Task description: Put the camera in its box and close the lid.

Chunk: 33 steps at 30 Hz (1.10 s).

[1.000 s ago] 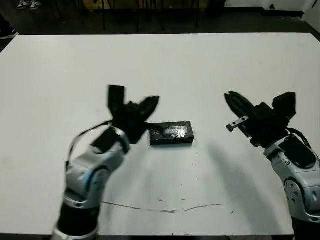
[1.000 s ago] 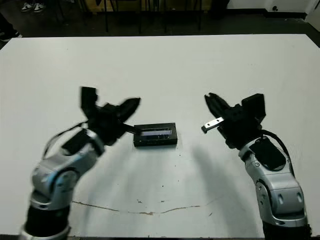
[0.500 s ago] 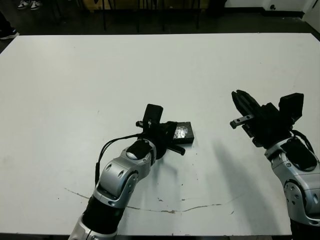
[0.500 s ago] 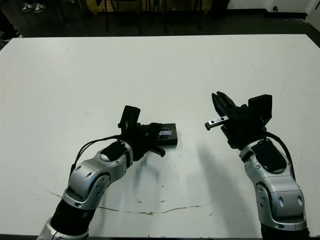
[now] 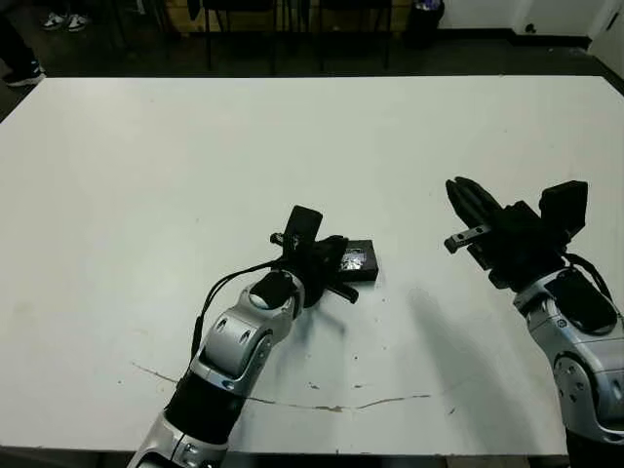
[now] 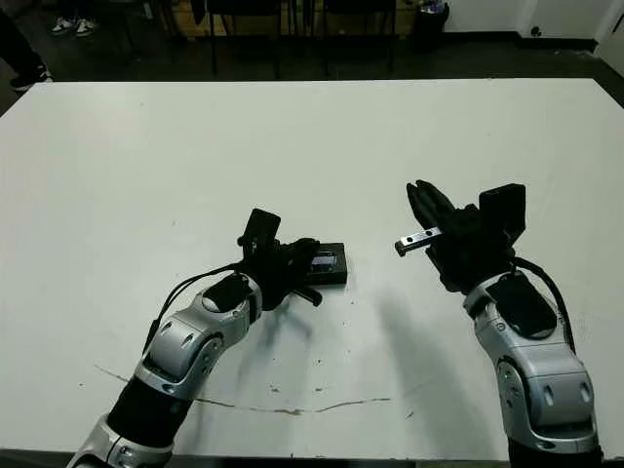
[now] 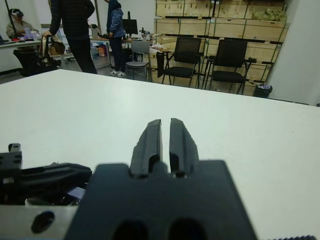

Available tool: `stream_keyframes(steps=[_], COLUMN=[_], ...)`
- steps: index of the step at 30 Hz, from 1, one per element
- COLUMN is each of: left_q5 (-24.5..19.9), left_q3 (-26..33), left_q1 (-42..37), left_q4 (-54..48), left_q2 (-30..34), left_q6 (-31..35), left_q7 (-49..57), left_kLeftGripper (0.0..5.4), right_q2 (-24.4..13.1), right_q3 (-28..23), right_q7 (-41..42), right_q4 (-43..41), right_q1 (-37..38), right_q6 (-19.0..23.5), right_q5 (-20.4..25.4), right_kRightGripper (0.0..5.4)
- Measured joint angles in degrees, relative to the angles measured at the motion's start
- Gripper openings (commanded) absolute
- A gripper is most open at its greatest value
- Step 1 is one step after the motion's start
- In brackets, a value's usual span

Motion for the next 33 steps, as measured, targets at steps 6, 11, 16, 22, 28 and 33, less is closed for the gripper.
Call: stream_keyframes(steps=[6,11,16,22,28,33], left_q5=[-2.00,-7.12,-8.65,-10.50,-3.46,-1.51], left_q3=[5.12,15.67,25.40,33.92,32.89,30.69], left_q1=[7.00,8.94,8.27,7.84,9.33,10.49], left_q4=[-12.09,-21.49,-23.86,-20.62,-12.29,-7.46], left_q2=[5.26,8.23,11.40,16.19,14.21,11.01], left_q6=[-0.85,-2.63,-7.08,-12.30,-26.65,-33.16], left_q7=[-3.86,-5.41,-4.51,-5.53,-2.10,-0.61], left_kLeftGripper=[0.02,0.02,0.02,0.02,0.02,0.02], right_q2=[0.21,1.75,3.75,6.34,8.05,9.80], right_q3=[0.28,1.23,1.21,0.94,1.86,2.57], right_q7=[0.49,-0.15,-4.08,-8.47,-11.98,-13.72], right_q4=[-0.09,-0.12,-0.14,1.02,4.83,7.92], right_q1=[0.71,0.92,0.87,-0.09,-0.15,-0.18], right_q6=[-0.48,-2.30,-2.20,-2.33,-8.12,-11.84], right_q5=[-0.08,-0.94,-2.67,-4.74,-11.21,-14.08], right_kRightGripper=[0.00,0.00,0.00,0.00,0.00,0.00])
